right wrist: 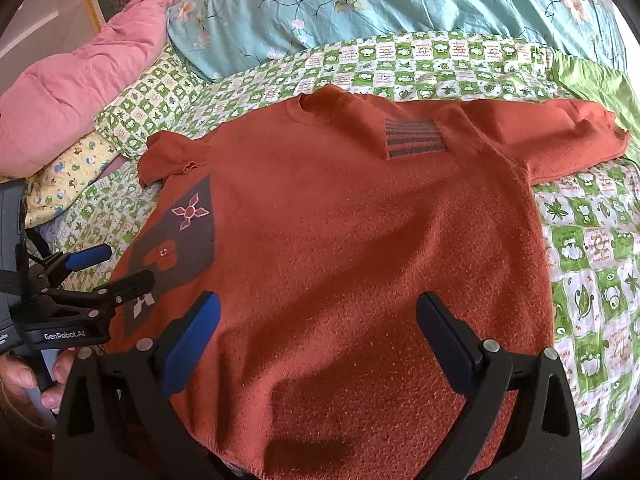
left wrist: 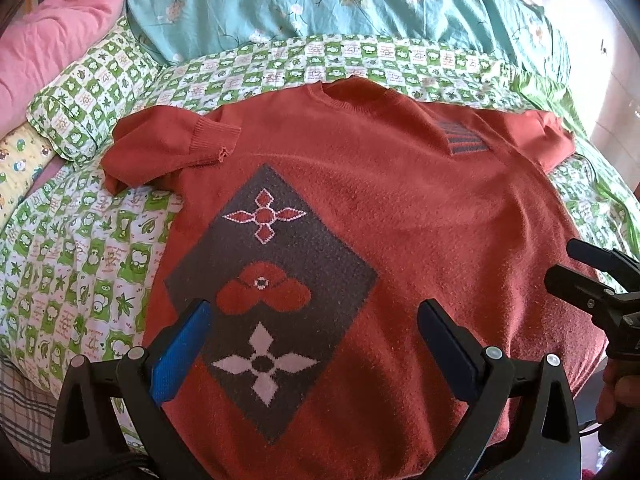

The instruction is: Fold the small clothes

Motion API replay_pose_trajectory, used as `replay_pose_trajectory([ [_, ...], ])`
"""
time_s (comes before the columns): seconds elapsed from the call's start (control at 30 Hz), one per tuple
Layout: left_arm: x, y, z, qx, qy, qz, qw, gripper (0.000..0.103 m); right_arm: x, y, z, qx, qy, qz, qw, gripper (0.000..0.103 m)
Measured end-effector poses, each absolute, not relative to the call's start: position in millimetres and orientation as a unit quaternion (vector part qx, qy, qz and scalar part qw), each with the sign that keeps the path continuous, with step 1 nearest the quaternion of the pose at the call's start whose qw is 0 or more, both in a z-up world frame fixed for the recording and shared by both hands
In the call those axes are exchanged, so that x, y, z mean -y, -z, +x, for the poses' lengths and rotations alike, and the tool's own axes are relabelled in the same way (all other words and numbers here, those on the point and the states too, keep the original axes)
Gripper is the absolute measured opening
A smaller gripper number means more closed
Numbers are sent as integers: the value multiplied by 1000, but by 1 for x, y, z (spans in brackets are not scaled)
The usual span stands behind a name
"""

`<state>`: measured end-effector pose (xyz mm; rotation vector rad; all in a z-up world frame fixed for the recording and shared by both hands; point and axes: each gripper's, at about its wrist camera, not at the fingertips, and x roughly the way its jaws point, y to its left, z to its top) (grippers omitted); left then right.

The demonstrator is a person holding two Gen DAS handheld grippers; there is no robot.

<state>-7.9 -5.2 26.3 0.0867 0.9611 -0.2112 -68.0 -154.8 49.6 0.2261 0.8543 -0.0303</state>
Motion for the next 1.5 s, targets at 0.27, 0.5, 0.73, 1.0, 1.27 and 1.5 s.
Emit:
replay_pose_trajectory([
  [0.27, 6, -25, -6, -483, 95, 55, 869, 102, 150, -49, -63, -403, 15, 100, 910, 98],
  [0.5, 6, -22, -5, -490, 91, 63, 864, 102, 149, -48, -62, -404, 13, 101, 909, 98],
  [0.73, 5, -19, -2, -480, 91, 62, 870, 102, 149, -47, -62, -414, 14, 103, 905, 98],
  [1.0, 7, -18, 4, -492, 90, 67, 864, 102, 149, -49, -58, -428, 14, 115, 896, 98],
  [1.27, 8, -17, 16, -477, 99, 56, 871, 102, 174, -46, -56, -454, 25, 134, 881, 98],
  [1.5, 14, -23, 45, -451, 92, 63, 885, 102, 234, -57, -51, -416, 67, 173, 890, 98],
])
